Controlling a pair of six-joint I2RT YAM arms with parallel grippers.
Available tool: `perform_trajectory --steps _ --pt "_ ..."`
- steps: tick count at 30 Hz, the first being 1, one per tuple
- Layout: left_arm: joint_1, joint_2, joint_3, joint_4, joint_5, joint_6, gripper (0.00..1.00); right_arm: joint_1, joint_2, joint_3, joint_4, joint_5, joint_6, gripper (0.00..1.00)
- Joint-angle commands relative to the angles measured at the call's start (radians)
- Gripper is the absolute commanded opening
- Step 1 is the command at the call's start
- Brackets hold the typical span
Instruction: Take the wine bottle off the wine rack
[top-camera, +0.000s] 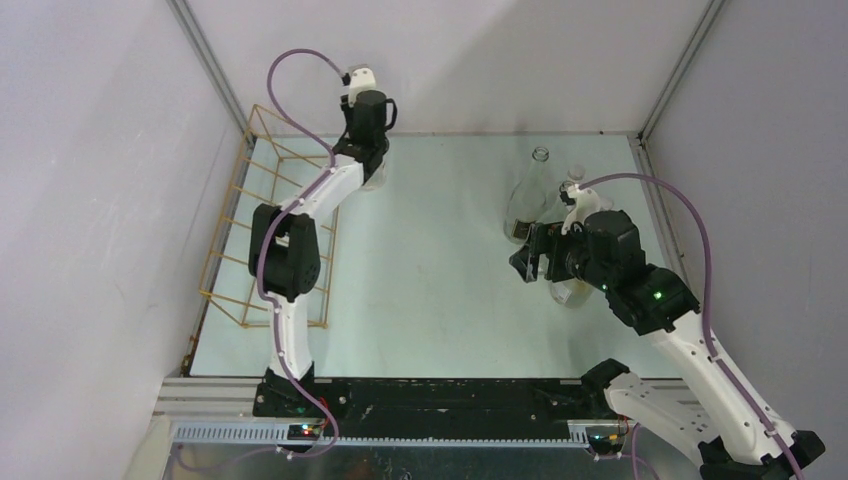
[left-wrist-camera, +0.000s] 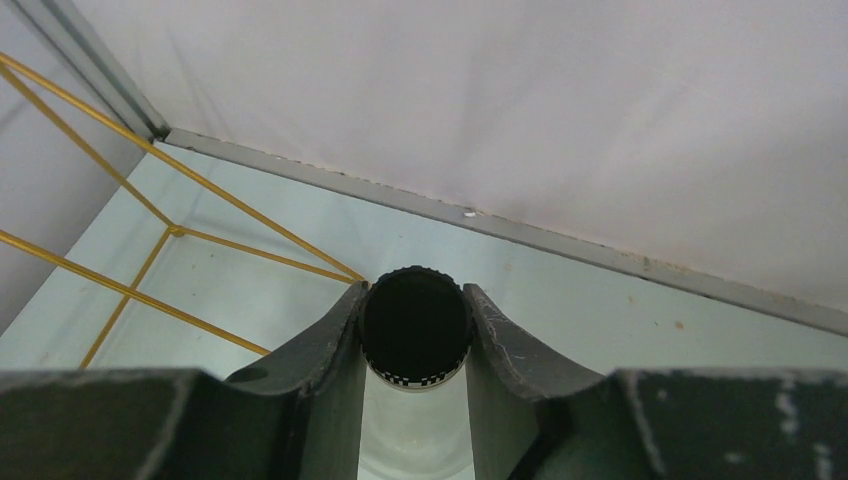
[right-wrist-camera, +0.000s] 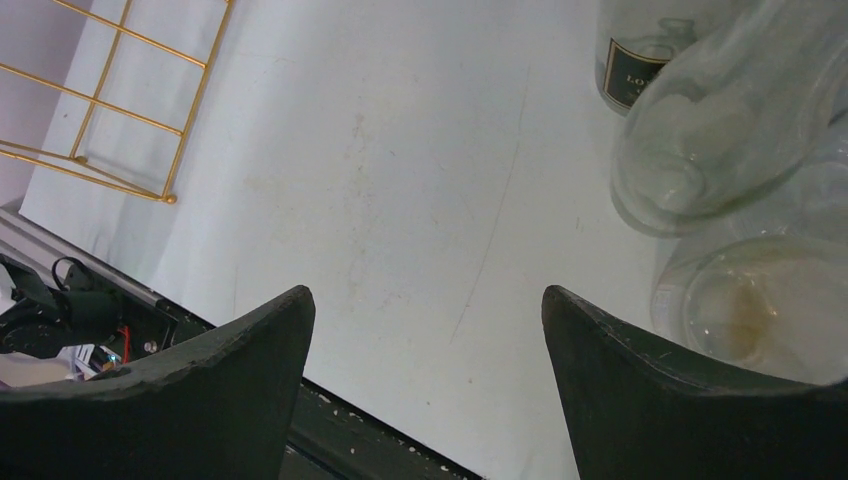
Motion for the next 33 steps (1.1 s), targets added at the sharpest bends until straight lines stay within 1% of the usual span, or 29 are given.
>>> perform_trajectory --steps 1,8,22,28,33 --pt "-0.043 -0.131 0.034 0.196 -0.05 0.053 0.0 -0.003 -0.027 -0.004 -0.017 0.037 -0.003 0.86" --pt "-0.108 -0.165 -0.025 0.227 -0.052 0.087 0.0 -0.003 -0.061 -0.023 -0.014 0.044 0.002 0.86" --pt "-0.175 -0.255 -0.115 0.206 -0.017 0.085 0.0 -0.003 -0.079 -0.026 -0.023 0.046 0.004 0.86" --pt "-0.231 -0.317 -0.21 0.226 -0.035 0.059 0.0 -0.003 -0.1 -0.026 -0.026 0.048 0.003 0.87" --pt "-0.306 -0.384 -0.301 0.242 -0.052 0.027 0.0 -0.003 -0.116 -0.028 -0.043 0.055 0.014 0.87"
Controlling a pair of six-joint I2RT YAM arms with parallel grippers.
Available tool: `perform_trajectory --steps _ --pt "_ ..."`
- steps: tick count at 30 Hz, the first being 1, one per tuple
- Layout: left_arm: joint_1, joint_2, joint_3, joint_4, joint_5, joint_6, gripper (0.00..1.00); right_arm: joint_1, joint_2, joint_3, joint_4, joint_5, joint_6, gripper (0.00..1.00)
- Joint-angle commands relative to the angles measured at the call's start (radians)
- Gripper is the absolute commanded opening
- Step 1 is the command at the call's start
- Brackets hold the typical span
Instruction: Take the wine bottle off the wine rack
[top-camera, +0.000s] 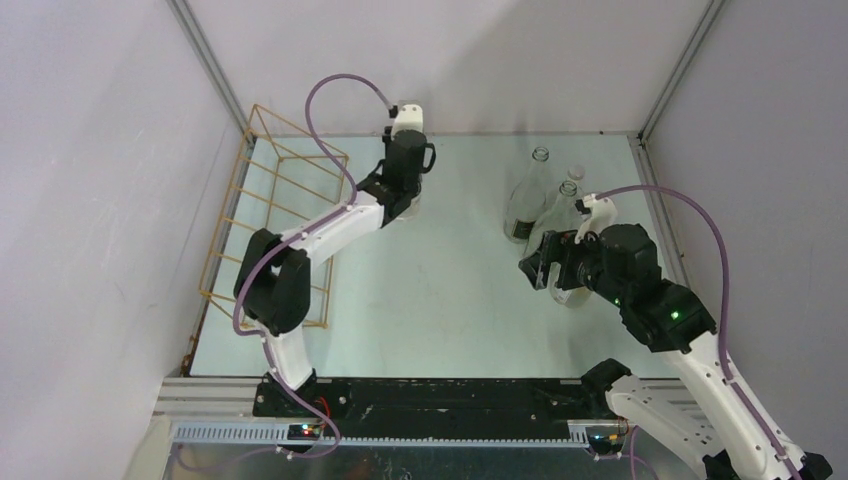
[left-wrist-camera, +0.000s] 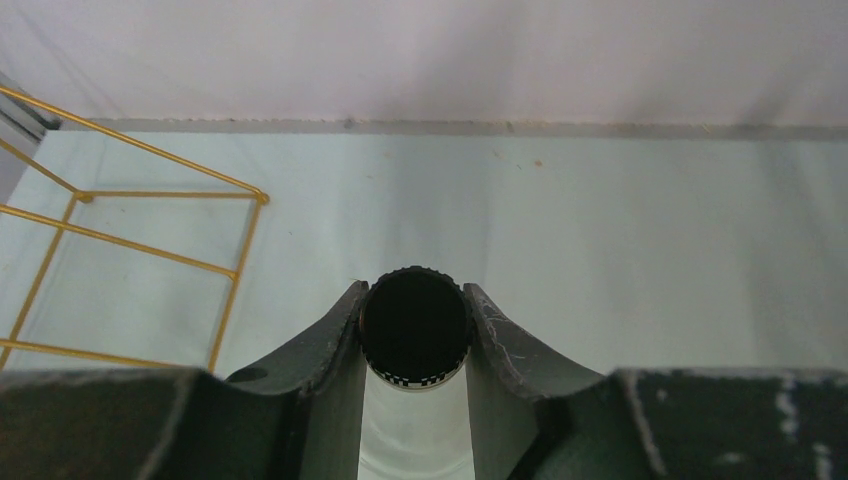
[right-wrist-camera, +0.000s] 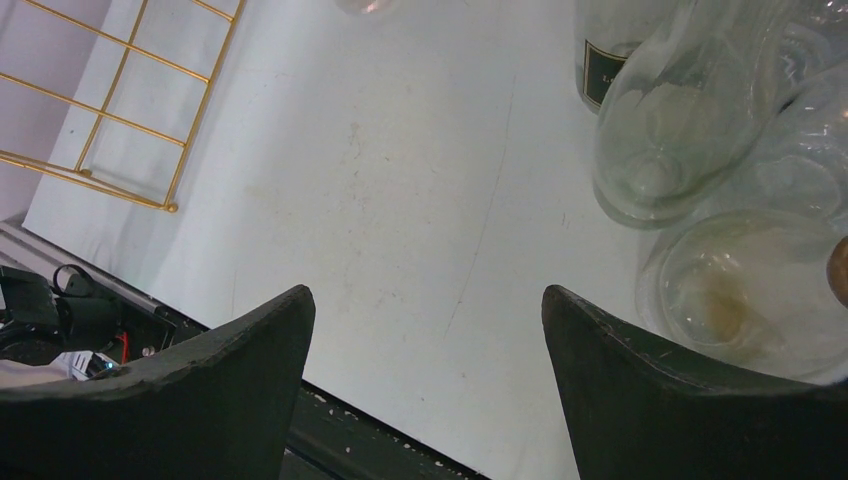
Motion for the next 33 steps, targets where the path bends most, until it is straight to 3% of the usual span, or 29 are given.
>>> perform_trajectory --steps 1,14,28,30,33 --pt "-0.076 -0.176 -0.032 0.198 -0.048 -0.026 0.0 -0.003 -0.015 -0.007 -0.006 0.016 0.011 0.87" --pt "-0.26 -0.319 -0.23 0.163 -0.062 -0.19 0.0 -0.004 0.001 -0.006 0.004 0.001 0.007 0.87" --pt "-0.46 -0.401 -0.35 -0.015 -0.085 -0.342 0.0 -0.003 0.012 -0.008 0.005 0.005 -0.013 0.87" --pt "-0.479 -0.404 -0.364 -0.028 -0.097 -0.354 0.05 -0.004 0.009 -0.01 0.003 0.012 -0.015 0.87" --pt "-0.49 -0.404 -0.373 -0.045 -0.102 -0.37 0.23 -0.003 0.001 -0.021 0.009 0.016 -0.015 0.87"
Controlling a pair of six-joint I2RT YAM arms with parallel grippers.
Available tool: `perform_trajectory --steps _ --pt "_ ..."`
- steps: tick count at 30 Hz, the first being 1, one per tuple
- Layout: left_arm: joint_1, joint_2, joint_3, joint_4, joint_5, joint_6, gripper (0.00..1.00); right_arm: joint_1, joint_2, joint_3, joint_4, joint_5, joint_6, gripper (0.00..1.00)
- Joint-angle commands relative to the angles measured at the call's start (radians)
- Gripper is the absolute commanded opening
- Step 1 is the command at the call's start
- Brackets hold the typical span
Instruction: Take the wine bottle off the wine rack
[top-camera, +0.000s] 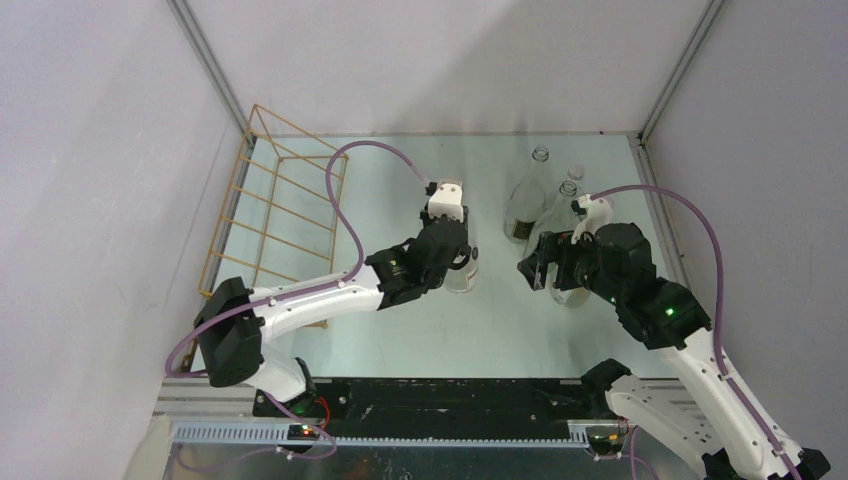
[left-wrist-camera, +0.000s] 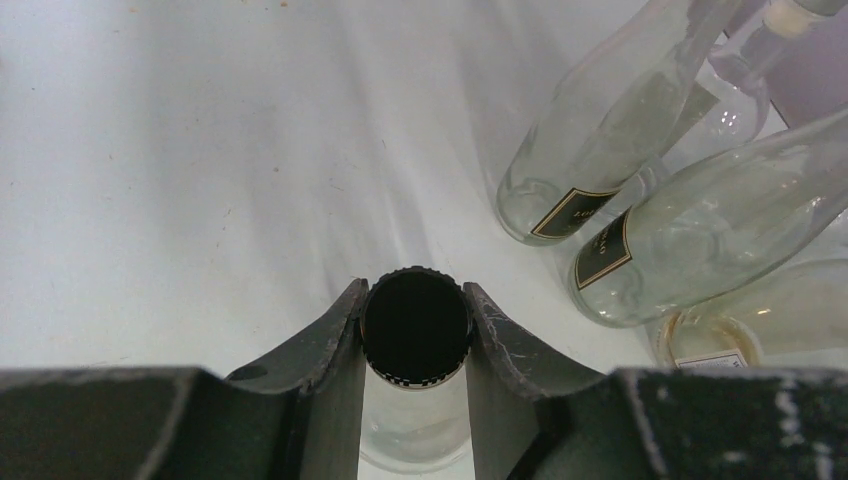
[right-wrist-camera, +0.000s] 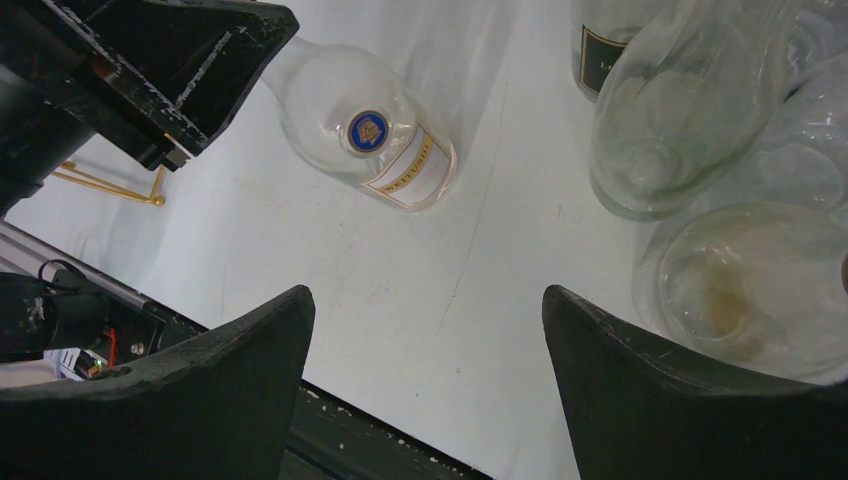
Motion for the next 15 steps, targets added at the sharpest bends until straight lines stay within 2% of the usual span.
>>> perform_trajectory --steps 1,9,15 --pt "-0.021 -0.06 -0.003 0.036 -0.038 -0.092 0.27 -0.003 -0.012 -0.014 0.012 0.013 -0.013 0.87" --pt "-0.022 -0.078 -0.001 0.015 -0.05 -0.086 0.58 -0.004 -0.001 -0.022 0.038 0.015 -0.009 0.87" --pt "-0.023 -0.106 0.002 -0.048 -0.05 -0.087 0.75 -0.003 -0.008 -0.022 0.051 0.069 -0.006 0.88"
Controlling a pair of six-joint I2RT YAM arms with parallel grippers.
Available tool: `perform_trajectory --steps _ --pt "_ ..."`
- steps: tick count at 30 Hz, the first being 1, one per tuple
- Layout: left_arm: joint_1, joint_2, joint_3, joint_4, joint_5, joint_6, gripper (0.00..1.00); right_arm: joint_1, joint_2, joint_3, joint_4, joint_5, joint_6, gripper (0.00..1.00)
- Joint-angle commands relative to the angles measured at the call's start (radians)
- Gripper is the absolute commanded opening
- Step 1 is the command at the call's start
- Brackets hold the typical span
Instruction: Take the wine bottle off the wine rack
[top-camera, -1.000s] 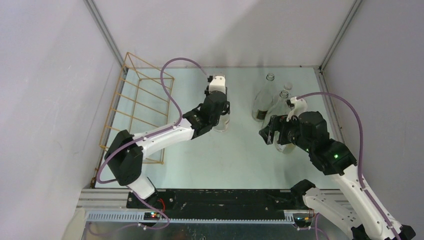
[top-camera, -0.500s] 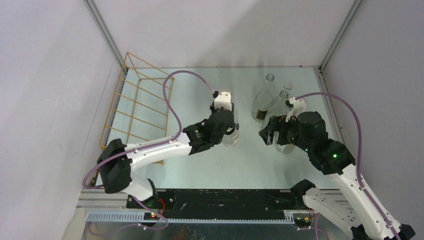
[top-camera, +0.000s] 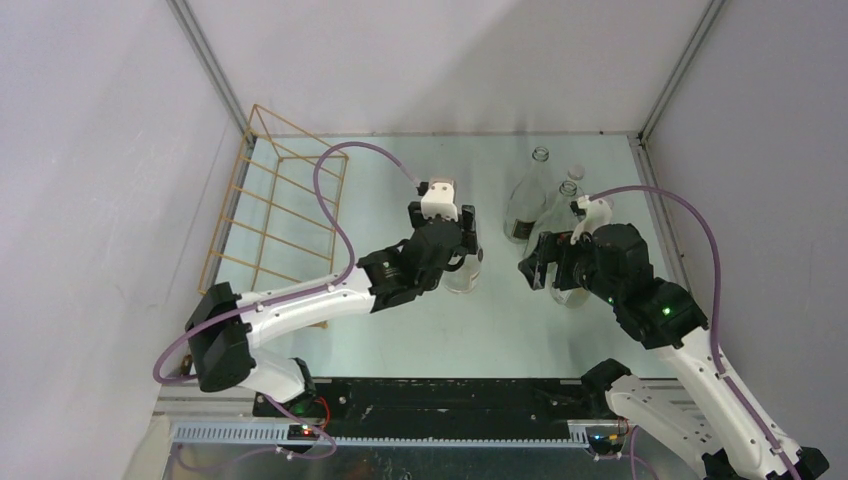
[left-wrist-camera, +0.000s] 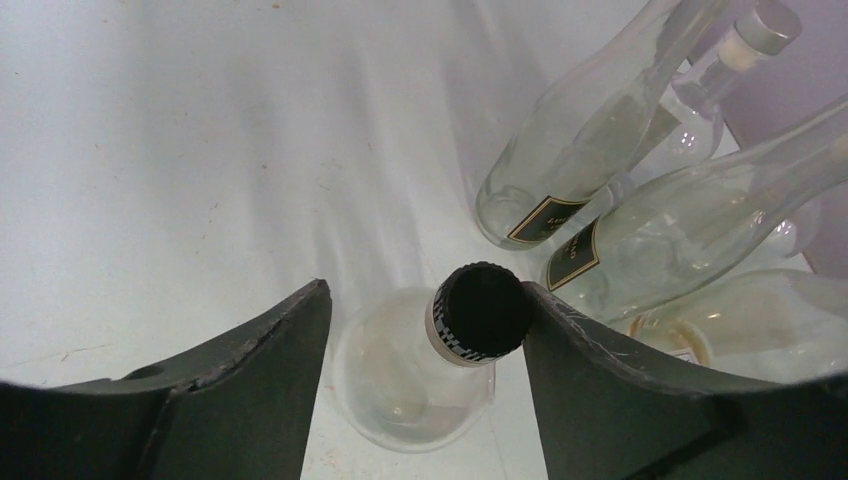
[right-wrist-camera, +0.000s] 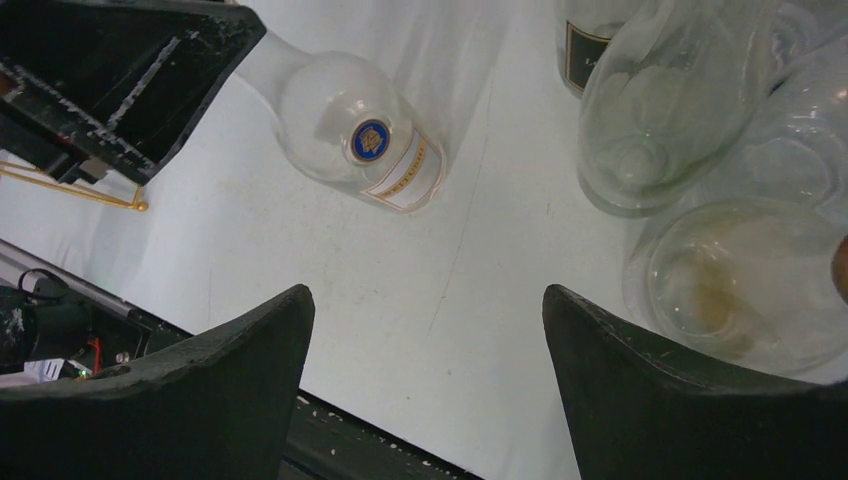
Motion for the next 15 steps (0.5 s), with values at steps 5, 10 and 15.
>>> perform_trajectory --steps 5,10,15 --pt "-0.003 -0.081 0.036 -0.078 -0.018 0.0 0.93 -0.003 -0.023 0.001 0.05 0.08 -0.02 0.88" --pt "-0.003 -0.123 0.066 -0.102 -0.013 0.0 1.0 -0.003 -0.034 0.001 0.068 0.08 -0.048 0.88" --pt "-0.003 -0.186 0.08 -0.095 0.022 0.021 1.0 -0.004 -0.032 0.002 0.115 0.031 -0.087 0.89"
